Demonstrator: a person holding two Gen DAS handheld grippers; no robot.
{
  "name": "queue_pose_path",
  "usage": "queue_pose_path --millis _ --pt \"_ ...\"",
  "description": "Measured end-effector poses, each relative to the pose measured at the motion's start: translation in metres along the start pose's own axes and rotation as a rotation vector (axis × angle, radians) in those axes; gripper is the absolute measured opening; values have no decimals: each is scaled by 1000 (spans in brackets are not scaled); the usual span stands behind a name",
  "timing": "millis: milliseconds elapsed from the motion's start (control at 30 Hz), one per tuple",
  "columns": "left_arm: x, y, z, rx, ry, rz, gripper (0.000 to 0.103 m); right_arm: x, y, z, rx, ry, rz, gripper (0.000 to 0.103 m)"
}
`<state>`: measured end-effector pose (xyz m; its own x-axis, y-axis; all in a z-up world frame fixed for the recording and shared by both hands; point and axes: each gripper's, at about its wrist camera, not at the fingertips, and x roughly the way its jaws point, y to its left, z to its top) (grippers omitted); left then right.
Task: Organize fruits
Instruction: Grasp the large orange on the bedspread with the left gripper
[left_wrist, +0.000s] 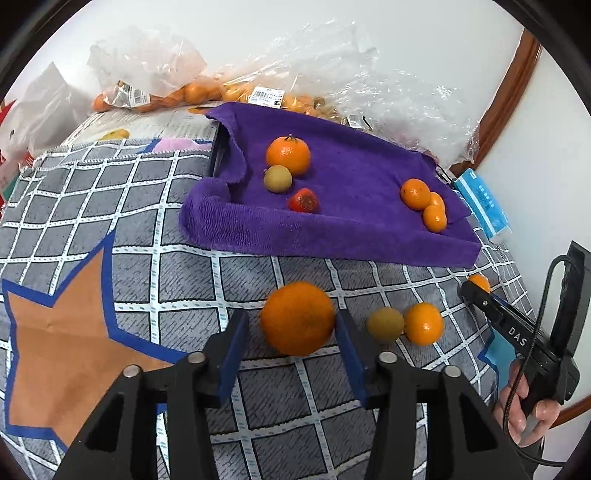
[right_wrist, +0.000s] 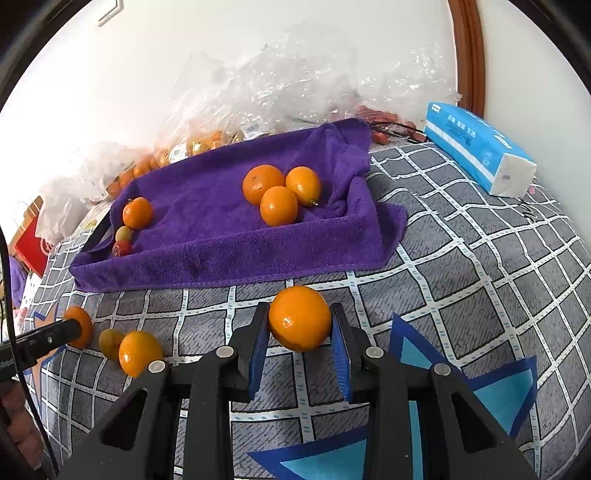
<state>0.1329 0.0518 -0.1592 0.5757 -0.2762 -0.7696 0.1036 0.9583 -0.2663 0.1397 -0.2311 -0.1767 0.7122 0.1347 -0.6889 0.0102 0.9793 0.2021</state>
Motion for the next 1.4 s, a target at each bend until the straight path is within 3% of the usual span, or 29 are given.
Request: queue_pose_path --millis 200,400,667,900,1067,1167,1400 --pt "11 -8 -2 59 -70 45 45 0 -3 0 16 -2 -2 32" --pt "16 -12 3 77 -72 78 41 2 -3 1 16 10 -8 32" --pt "14 -4 3 39 -80 26 41 4 0 1 7 11 -11 32" --pt "16 -7 3 72 -70 57 42 0 10 -1 -50 2 3 32" --pt "12 -4 2 48 -75 20 39 -1 8 0 -39 0 13 32" --pt "7 0 0 26 -88 -23 39 -1 9 0 -43 0 25 32" --pt "-4 -4 -3 40 -150 -22 39 -5 6 -1 -31 -17 37 32"
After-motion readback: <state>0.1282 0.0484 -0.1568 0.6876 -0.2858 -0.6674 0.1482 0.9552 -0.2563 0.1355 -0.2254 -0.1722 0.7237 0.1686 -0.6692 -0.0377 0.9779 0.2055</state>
